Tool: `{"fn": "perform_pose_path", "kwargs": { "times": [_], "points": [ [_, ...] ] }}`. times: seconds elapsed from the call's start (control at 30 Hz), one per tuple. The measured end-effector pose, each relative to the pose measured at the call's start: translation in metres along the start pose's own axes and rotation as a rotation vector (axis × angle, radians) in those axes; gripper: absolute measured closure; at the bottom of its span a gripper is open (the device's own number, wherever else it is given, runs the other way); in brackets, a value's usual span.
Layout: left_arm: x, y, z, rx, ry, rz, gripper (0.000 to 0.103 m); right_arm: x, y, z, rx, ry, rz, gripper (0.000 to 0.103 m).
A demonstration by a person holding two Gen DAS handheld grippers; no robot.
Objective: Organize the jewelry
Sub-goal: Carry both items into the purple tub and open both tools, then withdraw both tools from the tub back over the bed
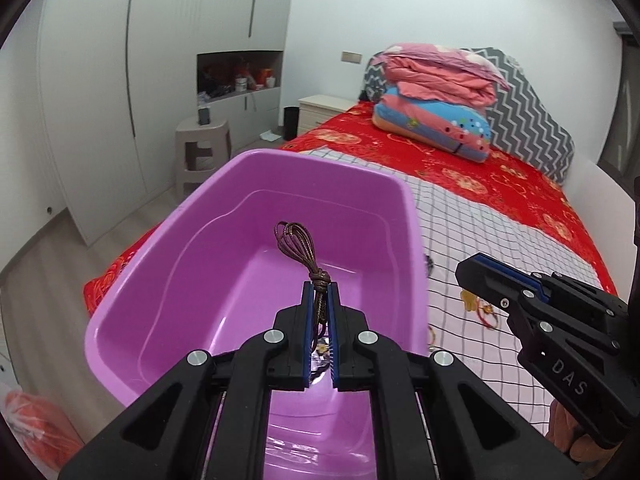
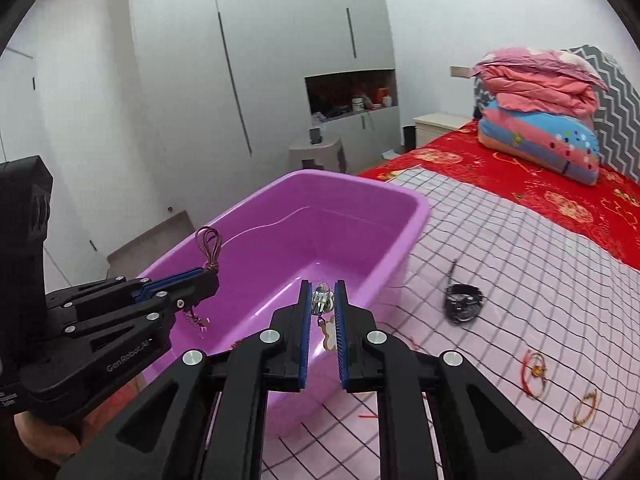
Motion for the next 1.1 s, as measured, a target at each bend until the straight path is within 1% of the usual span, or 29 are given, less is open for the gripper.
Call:
{"fn": "perform_pose_path", "kwargs": {
  "times": [0.2, 0.4, 0.57, 0.6, 0.63, 0.67, 0.7, 0.73, 0.77, 0.8, 0.83, 0.87, 0.9, 0.93, 1.1],
  "points": [
    [0.010, 0.007, 0.029, -0.052, -0.026, 0.040, 0.096, 0.025, -0.001, 0.031, -0.030, -0.056, 0.054, 0.092],
    [0.027, 0.018, 0.047, -0.088, -0.062, 0.110, 0.096, 0.052, 0.003, 0.047, -0.062, -0.055, 0.114, 0.092],
    [0.033, 0.026, 0.064, -0.128, -0.087, 0.144, 0.095, 0.068, 0.007, 0.049, -0.065, -0.041, 0.152, 0.092],
    [0.033, 0.027, 0.066, -0.133, -0.093, 0.146, 0.093, 0.070, 0.007, 0.048, -0.067, -0.038, 0.156, 0.092],
    [0.032, 0.027, 0.066, -0.132, -0.099, 0.144, 0.086, 0.071, 0.007, 0.048, -0.070, -0.032, 0.158, 0.092],
    [0.030, 0.028, 0.066, -0.126, -0.111, 0.139, 0.079, 0.072, 0.007, 0.048, -0.071, -0.022, 0.152, 0.089],
    [0.027, 0.028, 0.065, -0.118, -0.128, 0.129, 0.060, 0.072, 0.007, 0.047, -0.074, -0.013, 0.148, 0.085],
    [0.025, 0.028, 0.066, -0.114, -0.143, 0.119, 0.031, 0.071, 0.006, 0.046, -0.078, -0.003, 0.141, 0.076],
    [0.019, 0.027, 0.067, -0.114, -0.168, 0.094, 0.023, 0.069, 0.005, 0.045, -0.081, 0.011, 0.127, 0.073],
    [0.015, 0.026, 0.069, -0.115, -0.185, 0.076, 0.018, 0.067, 0.005, 0.043, -0.081, 0.023, 0.118, 0.073],
    [0.011, 0.025, 0.070, -0.116, -0.198, 0.061, 0.017, 0.065, 0.005, 0.042, -0.080, 0.025, 0.116, 0.073],
    [0.010, 0.024, 0.070, -0.117, -0.207, 0.062, 0.016, 0.064, 0.004, 0.039, -0.073, 0.025, 0.116, 0.071],
    [0.010, 0.025, 0.072, -0.124, -0.224, 0.068, 0.012, 0.063, 0.004, 0.036, -0.064, 0.025, 0.118, 0.070],
    [0.009, 0.024, 0.071, -0.130, -0.231, 0.067, 0.011, 0.062, 0.004, 0.034, -0.058, 0.026, 0.118, 0.067],
    [0.005, 0.031, 0.072, -0.150, -0.230, 0.080, 0.011, 0.056, 0.005, 0.030, -0.058, 0.030, 0.114, 0.065]
  ]
}}
Point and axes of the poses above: each gripper's, at about its wrist camera, not at the fingertips, and x roughly the way its jaws point, z to its left, y to its underside, the point moved 4 cm from there along x, roughly the way its jaws point, and after that the axes turned 14 degrees about y, right-handed, at the moved point
